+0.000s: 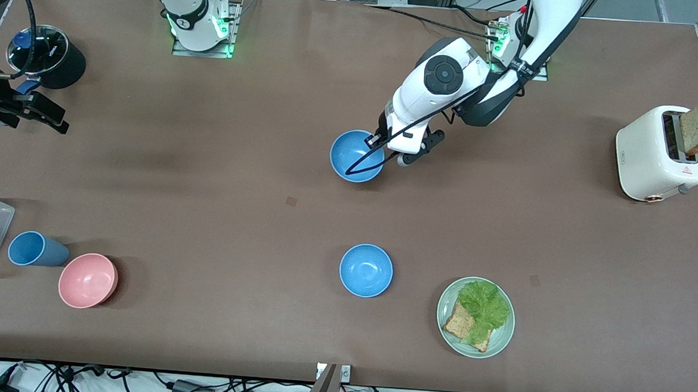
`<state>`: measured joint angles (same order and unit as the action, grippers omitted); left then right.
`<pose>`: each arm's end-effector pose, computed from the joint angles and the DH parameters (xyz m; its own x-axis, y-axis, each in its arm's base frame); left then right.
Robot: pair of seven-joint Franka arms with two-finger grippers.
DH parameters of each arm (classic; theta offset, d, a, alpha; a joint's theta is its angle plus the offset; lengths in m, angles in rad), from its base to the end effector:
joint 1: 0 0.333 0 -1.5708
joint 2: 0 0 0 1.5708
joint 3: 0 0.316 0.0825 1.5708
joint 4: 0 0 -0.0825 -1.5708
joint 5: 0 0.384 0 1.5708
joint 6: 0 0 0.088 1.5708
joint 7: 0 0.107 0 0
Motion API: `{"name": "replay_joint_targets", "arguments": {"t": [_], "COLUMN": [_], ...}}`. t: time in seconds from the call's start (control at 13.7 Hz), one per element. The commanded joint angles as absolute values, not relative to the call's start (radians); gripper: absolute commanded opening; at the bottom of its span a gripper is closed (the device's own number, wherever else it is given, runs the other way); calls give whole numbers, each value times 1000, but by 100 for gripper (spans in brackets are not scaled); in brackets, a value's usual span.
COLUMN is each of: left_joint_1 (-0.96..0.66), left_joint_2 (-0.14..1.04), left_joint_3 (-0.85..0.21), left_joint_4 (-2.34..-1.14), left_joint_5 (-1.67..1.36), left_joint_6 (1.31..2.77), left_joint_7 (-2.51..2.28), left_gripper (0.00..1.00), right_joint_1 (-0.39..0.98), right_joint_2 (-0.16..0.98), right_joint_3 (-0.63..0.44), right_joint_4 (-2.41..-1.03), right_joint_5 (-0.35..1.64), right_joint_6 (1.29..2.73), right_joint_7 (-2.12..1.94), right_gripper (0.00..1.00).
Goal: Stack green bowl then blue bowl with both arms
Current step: 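Lower the blue bowl into the green bowl with the left gripper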
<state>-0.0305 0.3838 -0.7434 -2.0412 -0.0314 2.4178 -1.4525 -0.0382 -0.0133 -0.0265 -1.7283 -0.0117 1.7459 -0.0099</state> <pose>0.4414 -0.4086 0.3098 0.7157 0.6465 -0.2641 0.6883 -0.7170 0.1104 0.5602 -0.0374 0.5723 0.9981 -0.0527 0.0308 -0.0531 -0.9985 0.0115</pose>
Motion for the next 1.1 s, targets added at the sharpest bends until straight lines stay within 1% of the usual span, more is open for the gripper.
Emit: {"name": "replay_joint_targets", "arguments": {"t": [0.0,0.8,1.02], "left_joint_1": [-23,-77,-81], "left_joint_2": [348,399,420], "left_joint_3": [-738,-738,-736], "left_joint_4": [-2094,-2098,-2095], "left_joint_5": [46,63,64], "left_joint_6": [2436,2439,2444], "left_joint_7": [-1442,-1440,-1440], "left_gripper": [0,1,6], "right_joint_1": [-38,-38,-35], "right_joint_2": [-40,-40,-43], "right_joint_3": [-28,-29,-28], "right_joint_4": [-1752,-1750,-1750], "right_joint_5": [-28,-28,-28], "right_joint_6": [1755,1755,1741], "right_joint_7": [-26,-26,-26], "right_gripper": [100,100,100]}}
